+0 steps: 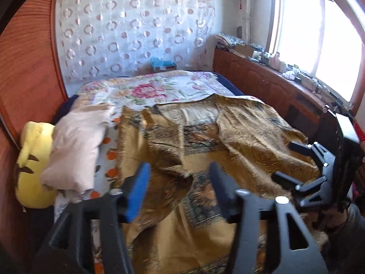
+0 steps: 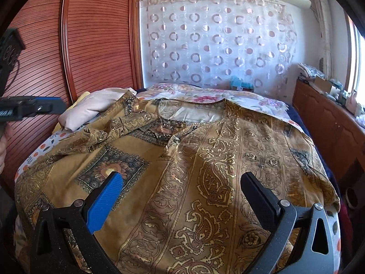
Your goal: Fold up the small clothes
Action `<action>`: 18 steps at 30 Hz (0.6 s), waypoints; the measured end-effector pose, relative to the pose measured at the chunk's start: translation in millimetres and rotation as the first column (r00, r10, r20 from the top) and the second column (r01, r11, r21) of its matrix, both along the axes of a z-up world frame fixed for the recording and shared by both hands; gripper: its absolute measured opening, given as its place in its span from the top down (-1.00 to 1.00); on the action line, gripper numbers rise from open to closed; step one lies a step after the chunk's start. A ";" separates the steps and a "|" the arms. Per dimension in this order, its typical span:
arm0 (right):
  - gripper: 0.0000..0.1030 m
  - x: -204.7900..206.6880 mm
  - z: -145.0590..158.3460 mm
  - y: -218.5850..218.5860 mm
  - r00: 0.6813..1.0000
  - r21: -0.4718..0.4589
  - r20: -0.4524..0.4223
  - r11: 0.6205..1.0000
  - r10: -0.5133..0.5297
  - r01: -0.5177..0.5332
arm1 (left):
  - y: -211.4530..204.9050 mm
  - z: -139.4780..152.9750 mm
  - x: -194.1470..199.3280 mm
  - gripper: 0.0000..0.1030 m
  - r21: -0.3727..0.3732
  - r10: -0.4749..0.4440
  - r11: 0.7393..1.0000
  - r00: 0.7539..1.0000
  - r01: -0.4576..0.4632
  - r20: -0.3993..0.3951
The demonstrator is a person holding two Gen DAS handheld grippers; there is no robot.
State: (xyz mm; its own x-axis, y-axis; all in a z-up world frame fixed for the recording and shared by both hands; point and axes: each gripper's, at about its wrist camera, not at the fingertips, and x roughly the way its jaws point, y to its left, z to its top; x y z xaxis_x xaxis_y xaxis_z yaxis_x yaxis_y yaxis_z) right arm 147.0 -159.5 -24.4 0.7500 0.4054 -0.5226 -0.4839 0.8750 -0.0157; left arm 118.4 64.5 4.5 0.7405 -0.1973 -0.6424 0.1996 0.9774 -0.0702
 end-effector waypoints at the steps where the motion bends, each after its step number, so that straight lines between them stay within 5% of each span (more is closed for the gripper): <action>1: -1.00 -0.1 0.1 -0.2 1.000 0.000 0.000 1.000 0.002 -0.002 | 6.5 -4.0 -4.2 -0.45 0.007 0.014 1.000 1.000 -0.014 -0.003; 10: -1.00 11.4 9.6 -1.1 0.997 0.007 -0.019 0.997 0.076 -0.076 | 45.9 -69.1 -1.3 -0.50 0.052 0.115 0.993 0.982 -0.108 -0.147; 18: -0.81 37.7 27.9 36.8 0.978 -0.006 -0.042 0.979 0.205 -0.205 | 65.2 -94.4 -2.3 -0.50 0.067 0.147 0.988 0.974 -0.138 -0.174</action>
